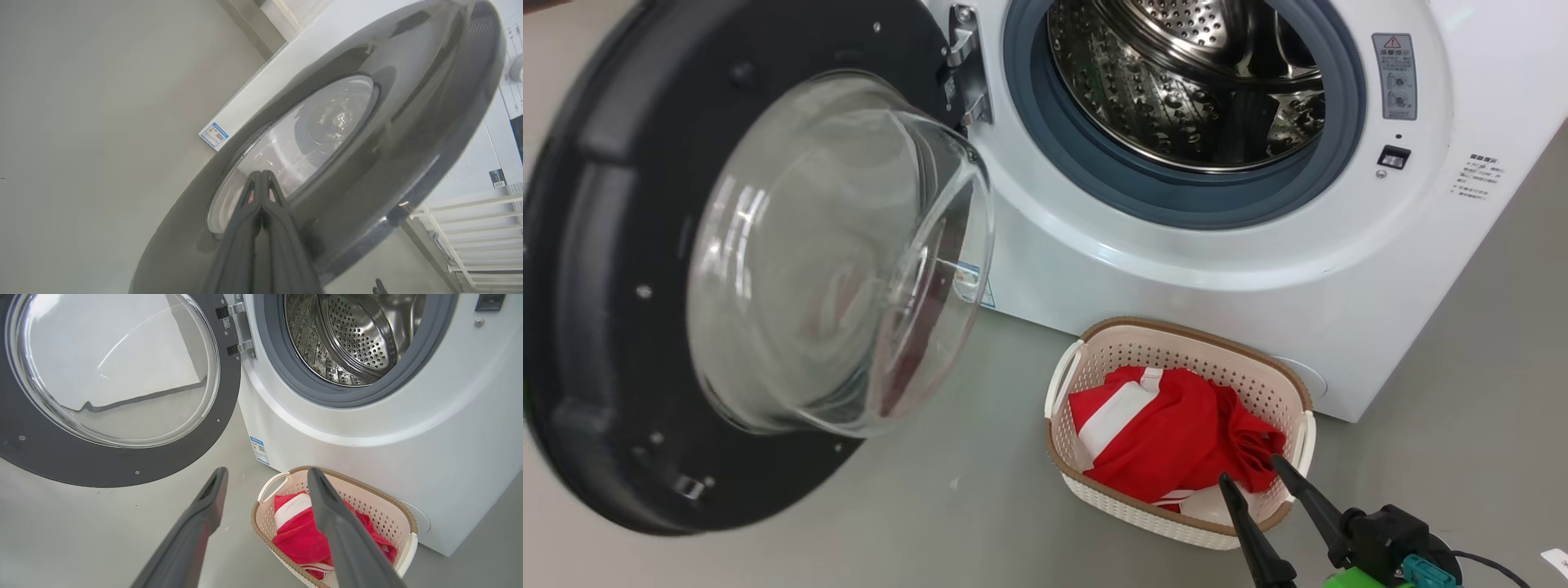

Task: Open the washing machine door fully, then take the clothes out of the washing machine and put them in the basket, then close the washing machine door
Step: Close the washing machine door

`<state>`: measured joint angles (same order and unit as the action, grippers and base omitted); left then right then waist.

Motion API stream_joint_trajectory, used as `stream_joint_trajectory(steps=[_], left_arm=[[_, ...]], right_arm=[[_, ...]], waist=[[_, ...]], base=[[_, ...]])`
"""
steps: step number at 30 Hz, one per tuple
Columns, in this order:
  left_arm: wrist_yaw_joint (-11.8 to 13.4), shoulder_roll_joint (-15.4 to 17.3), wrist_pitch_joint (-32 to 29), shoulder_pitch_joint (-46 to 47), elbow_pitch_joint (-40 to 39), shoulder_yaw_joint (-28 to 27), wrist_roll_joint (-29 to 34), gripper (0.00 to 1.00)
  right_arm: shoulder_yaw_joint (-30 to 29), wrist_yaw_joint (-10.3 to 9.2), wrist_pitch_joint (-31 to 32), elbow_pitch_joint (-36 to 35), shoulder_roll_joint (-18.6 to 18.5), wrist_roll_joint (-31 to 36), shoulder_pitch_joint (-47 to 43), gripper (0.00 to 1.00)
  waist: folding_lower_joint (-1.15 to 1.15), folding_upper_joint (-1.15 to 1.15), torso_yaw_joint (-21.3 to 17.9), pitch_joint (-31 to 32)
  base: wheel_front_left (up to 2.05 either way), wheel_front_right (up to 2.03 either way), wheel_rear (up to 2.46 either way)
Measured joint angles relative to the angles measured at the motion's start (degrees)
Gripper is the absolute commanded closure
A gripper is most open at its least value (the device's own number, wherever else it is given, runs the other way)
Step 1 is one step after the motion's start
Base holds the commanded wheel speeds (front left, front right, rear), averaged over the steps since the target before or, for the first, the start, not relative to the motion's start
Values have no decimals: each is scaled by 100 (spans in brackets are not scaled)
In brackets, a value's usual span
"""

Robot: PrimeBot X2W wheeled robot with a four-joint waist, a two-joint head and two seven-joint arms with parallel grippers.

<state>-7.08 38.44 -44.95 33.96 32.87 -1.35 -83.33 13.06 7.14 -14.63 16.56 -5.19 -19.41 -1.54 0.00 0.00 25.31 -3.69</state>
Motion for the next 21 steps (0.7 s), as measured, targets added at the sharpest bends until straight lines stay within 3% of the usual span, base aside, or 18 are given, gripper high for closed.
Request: stream_joint_trajectory(steps=[12, 21], left_arm=[[0, 47, -457, -497, -1178, 192, -416, 100], [0, 25, -611, -617, -1507, 308, -521, 100]], right_arm=[[-82, 0, 0, -21, 22, 0, -4, 0], [-121, 0, 0, -40, 42, 0, -4, 0]], waist=[[0, 0, -119, 92], [0, 0, -276, 93]], base=[[0, 0, 0], [0, 0, 0]])
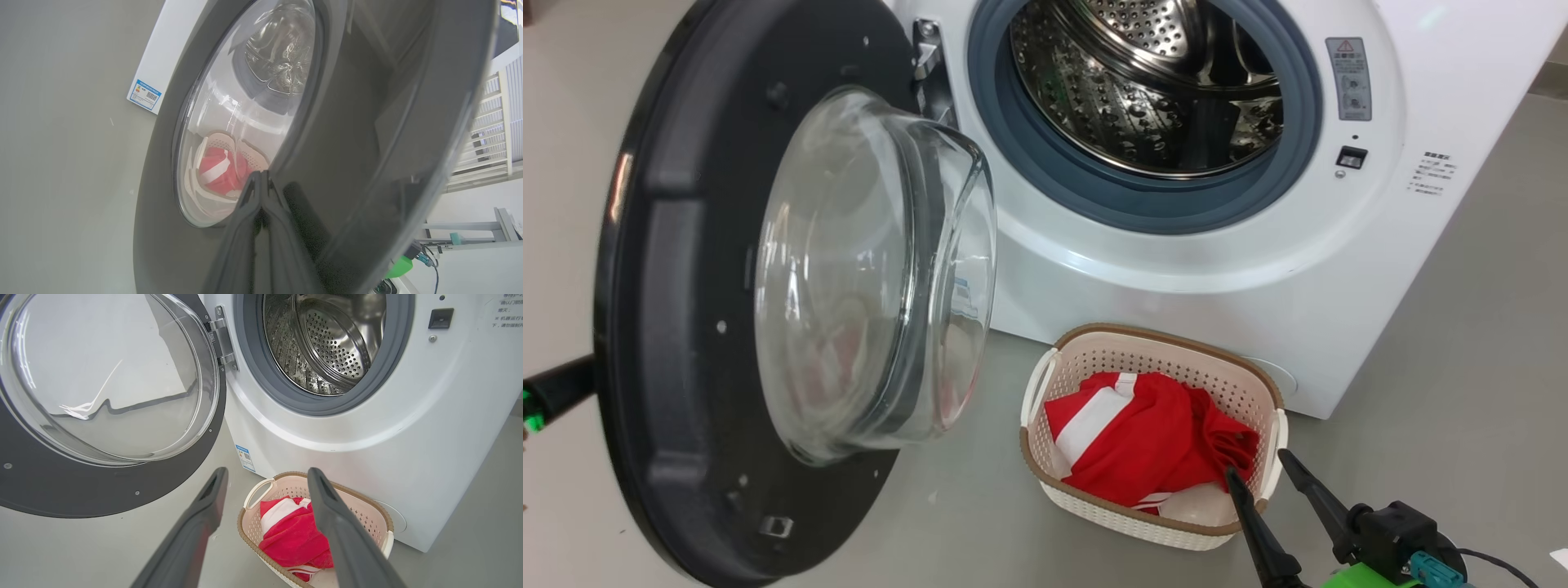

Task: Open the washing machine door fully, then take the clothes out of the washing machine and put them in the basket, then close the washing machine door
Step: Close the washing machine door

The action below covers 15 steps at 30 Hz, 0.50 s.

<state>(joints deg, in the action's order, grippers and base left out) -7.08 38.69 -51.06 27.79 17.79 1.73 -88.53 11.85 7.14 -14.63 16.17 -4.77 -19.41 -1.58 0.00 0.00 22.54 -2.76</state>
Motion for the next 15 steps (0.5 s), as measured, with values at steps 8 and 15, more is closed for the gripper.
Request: stream_joint_trajectory(steps=[8, 15], left_arm=[[0, -126, -158, -62, -375, 66, -183, 100], [0, -270, -241, -84, -750, 135, -205, 100]], right_arm=[[-14, 0, 0, -16, 15, 0, -1, 0], [-23, 0, 0, -25, 25, 0, -1, 0]], waist=[[0, 0, -150, 11], [0, 0, -261, 4]], base=[[0, 0, 0], [0, 0, 0]])
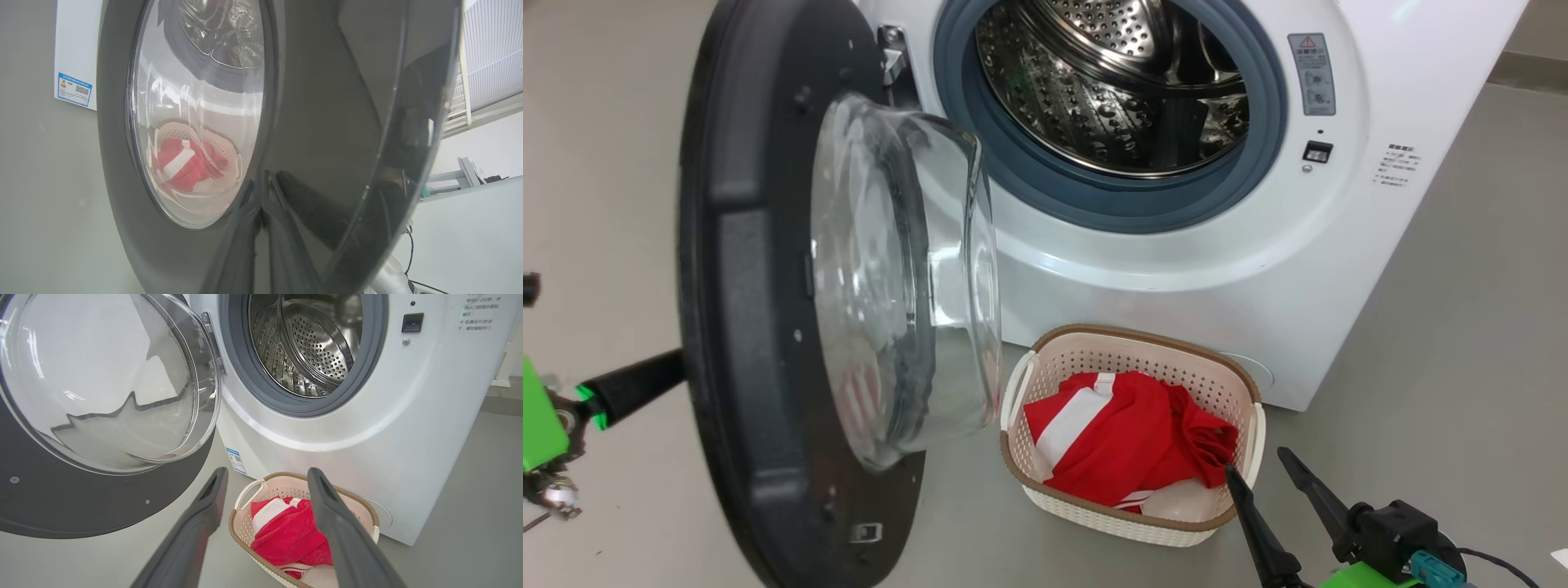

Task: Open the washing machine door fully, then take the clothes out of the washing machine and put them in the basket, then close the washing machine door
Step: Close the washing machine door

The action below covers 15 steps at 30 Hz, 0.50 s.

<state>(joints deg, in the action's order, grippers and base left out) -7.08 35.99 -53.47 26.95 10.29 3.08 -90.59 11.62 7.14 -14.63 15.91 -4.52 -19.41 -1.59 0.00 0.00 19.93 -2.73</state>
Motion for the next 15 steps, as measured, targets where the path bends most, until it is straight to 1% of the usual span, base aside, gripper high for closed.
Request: stream_joint_trajectory(steps=[8, 15], left_arm=[[0, -179, -42, -90, -428, 102, 12, 100], [0, -348, -40, -90, -646, 168, 36, 100]], right_arm=[[-33, 0, 0, -25, 3, 1, -9, 0], [-62, 0, 0, -33, 8, 1, -18, 0]], waist=[[0, 0, -179, 20], [0, 0, -312, 6]], base=[[0, 0, 0], [0, 0, 0]])
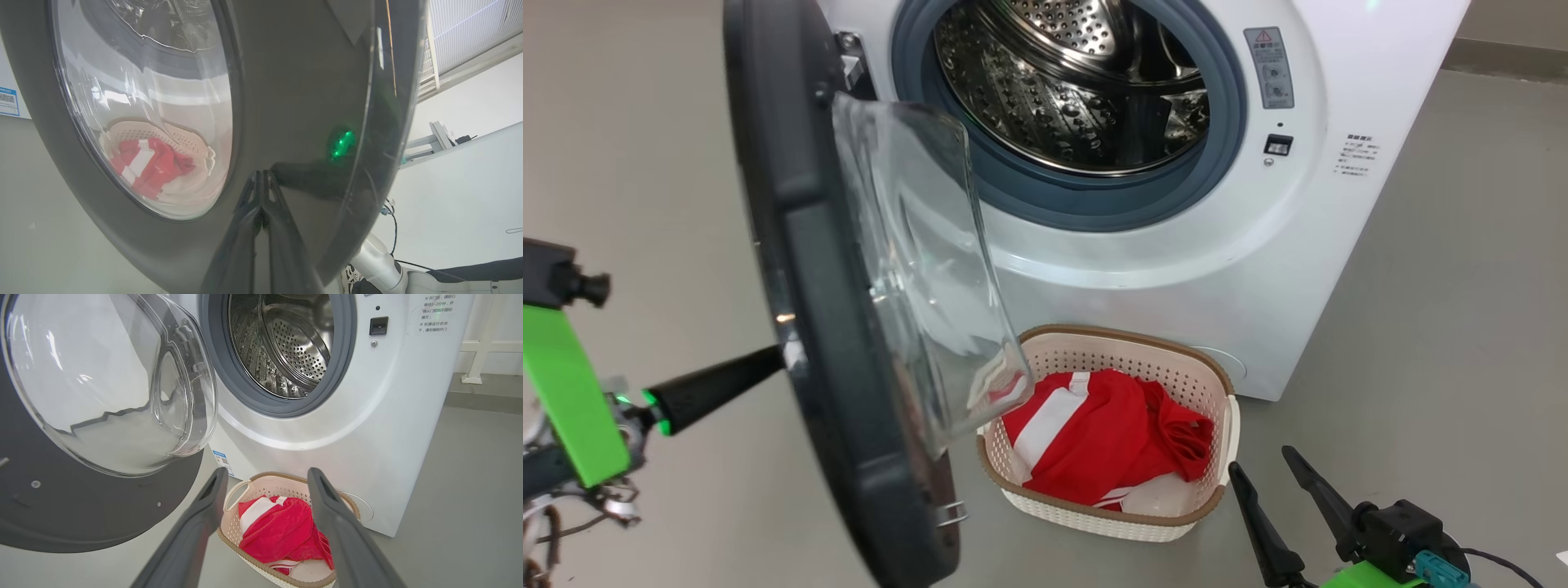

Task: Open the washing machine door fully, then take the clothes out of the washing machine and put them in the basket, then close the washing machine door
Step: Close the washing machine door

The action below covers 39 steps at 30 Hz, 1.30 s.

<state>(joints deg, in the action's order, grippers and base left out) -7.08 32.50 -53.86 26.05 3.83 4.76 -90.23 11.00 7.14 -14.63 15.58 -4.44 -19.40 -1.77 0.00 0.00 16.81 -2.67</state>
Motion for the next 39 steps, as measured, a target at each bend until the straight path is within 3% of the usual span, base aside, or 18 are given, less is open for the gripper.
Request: stream_joint_trajectory(steps=[7, 28, 33, 35, 36, 39], left_arm=[[0, -187, 110, -3, -253, 147, 55, 100], [-1, -238, 693, -300, -447, 142, 287, 100], [-1, -246, 1048, -481, -410, 69, 370, 50], [-1, -245, 1202, -568, -382, 31, 410, 20], [-2, -246, 1328, -619, -358, 2, 458, 0], [-2, -242, 1622, -744, -212, -64, 506, 0]], right_arm=[[-5, 0, 0, -11, 30, 0, -1, 0], [-83, 0, 0, -29, 60, 8, -19, 0], [-80, 0, 0, -26, 59, 8, -55, 0], [-80, 0, 0, -26, 58, 7, -55, 0], [-80, 0, 0, -26, 57, 7, -55, 0], [-76, 0, 0, -26, 56, 7, -57, 0]], waist=[[0, 0, -84, -16], [0, 0, 31, 13], [0, 0, 110, 41], [0, 0, 130, 60], [0, 0, 141, 69], [0, 0, 169, 93]], base=[[0, 0, 0], [0, 0, 0], [0, 0, 0], [0, 0, 0], [0, 0, 0], [0, 0, 0]])
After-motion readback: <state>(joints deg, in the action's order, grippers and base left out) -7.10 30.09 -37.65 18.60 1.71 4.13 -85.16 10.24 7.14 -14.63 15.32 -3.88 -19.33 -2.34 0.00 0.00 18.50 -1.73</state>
